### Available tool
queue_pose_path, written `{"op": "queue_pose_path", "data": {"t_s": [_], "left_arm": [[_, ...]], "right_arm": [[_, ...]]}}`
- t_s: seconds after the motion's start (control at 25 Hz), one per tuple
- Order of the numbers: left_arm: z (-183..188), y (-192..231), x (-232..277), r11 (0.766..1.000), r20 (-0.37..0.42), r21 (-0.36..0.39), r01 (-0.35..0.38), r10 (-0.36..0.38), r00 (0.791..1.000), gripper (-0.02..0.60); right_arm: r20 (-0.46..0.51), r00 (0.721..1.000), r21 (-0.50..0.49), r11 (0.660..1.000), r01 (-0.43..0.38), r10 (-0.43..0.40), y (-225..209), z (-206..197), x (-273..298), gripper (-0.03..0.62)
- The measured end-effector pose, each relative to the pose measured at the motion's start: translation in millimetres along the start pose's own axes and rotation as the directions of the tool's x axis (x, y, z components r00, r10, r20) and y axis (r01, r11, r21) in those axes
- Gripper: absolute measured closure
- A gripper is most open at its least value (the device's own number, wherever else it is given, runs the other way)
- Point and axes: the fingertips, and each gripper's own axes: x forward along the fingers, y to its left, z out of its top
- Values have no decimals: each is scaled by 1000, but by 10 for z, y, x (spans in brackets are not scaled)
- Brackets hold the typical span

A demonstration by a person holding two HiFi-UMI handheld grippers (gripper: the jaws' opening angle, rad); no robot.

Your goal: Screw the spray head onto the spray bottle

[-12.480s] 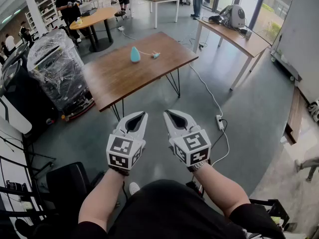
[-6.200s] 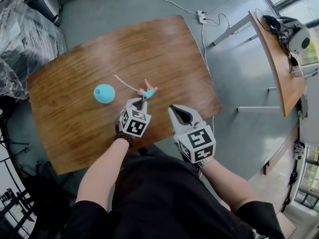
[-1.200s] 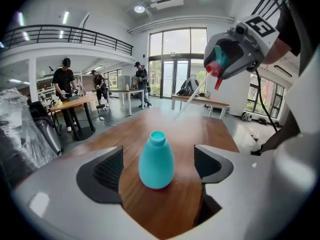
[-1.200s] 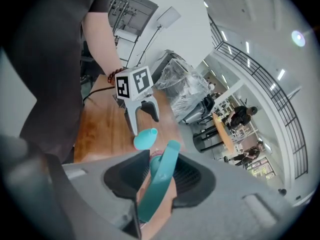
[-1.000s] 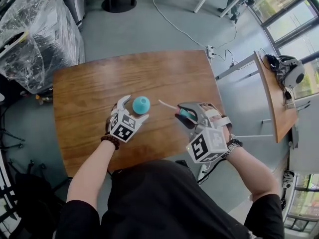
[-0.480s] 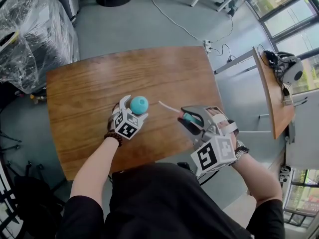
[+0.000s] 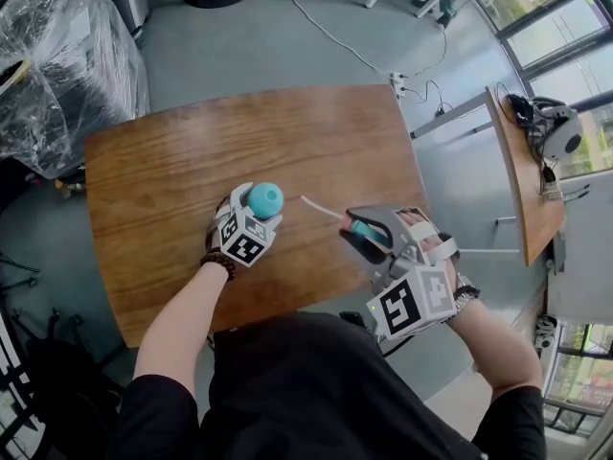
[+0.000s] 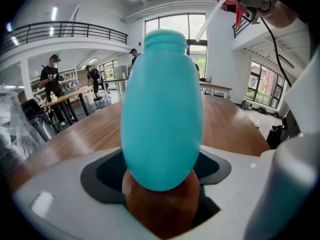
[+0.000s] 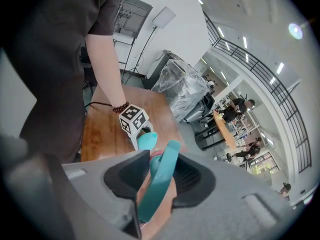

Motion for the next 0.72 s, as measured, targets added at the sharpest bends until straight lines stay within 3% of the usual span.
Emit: {"op": "queue_pose_path", "data": {"t_s": [0.24,0.48,0.72], "left_arm": [[38,-13,-143,994,-52,105,-24,30,998,149],[40,-29,-325,969,-132,244,-42,76,988,153],[42,-63,-466,947,-195,318,-42,109,975,156]], "right_arm": [[38,999,1,1000,-20,20,6,118,-19,470],[69,996,-26,998,-54,56,72,238,-40,470],[85,992,-64,994,-85,90,165,314,-43,470]]}}
